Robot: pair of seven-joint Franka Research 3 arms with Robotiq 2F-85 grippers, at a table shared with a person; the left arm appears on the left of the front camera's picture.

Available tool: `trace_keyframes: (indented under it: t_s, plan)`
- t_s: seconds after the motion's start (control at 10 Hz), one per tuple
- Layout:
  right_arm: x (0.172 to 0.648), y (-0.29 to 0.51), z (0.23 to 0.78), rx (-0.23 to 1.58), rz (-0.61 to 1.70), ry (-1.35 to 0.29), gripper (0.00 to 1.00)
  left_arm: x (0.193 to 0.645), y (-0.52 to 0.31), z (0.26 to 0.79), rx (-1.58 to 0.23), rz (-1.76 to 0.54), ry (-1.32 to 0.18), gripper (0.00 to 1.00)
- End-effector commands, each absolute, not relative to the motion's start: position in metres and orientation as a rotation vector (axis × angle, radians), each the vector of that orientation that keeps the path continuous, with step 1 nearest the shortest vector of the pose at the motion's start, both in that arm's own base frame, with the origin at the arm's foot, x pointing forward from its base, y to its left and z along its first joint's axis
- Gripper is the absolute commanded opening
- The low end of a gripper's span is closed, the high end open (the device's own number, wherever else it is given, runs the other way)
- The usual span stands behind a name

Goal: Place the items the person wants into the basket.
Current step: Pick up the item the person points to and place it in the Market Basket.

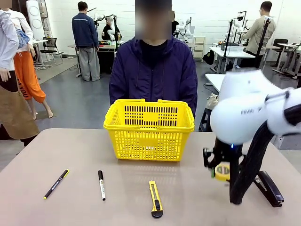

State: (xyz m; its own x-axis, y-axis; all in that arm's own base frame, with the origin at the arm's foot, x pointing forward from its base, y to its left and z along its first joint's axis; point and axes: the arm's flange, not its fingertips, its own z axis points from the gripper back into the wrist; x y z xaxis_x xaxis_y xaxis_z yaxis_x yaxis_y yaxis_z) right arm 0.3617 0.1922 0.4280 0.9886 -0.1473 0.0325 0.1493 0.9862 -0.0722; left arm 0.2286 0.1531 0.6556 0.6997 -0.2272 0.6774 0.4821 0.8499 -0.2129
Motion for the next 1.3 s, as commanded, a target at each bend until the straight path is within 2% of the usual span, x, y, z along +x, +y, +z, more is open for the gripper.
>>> trace_keyframes:
  t_s: [0.0, 0.3, 0.5, 1.2]
  plan:
    - [0.371, 0.204, 0.484, -0.136, -0.168, -0.068, 0.0, 0.229, 0.153, 0.656, -0.397, -0.414, -0.695, 1.0]
    - [0.378, 0.222, 0.569, -0.097, -0.175, -0.12, 0.0, 0.229, 0.153, 0.656, -0.397, -0.414, -0.695, 1.0]
    - [0.374, 0.232, 0.601, -0.078, -0.182, -0.168, 0.0, 0.229, 0.153, 0.656, -0.397, -0.414, -0.695, 1.0]
    - [0.37, 0.226, 0.6, -0.046, -0.155, -0.152, 0.0, 0.229, 0.153, 0.656, -0.397, -0.414, -0.695, 1.0]
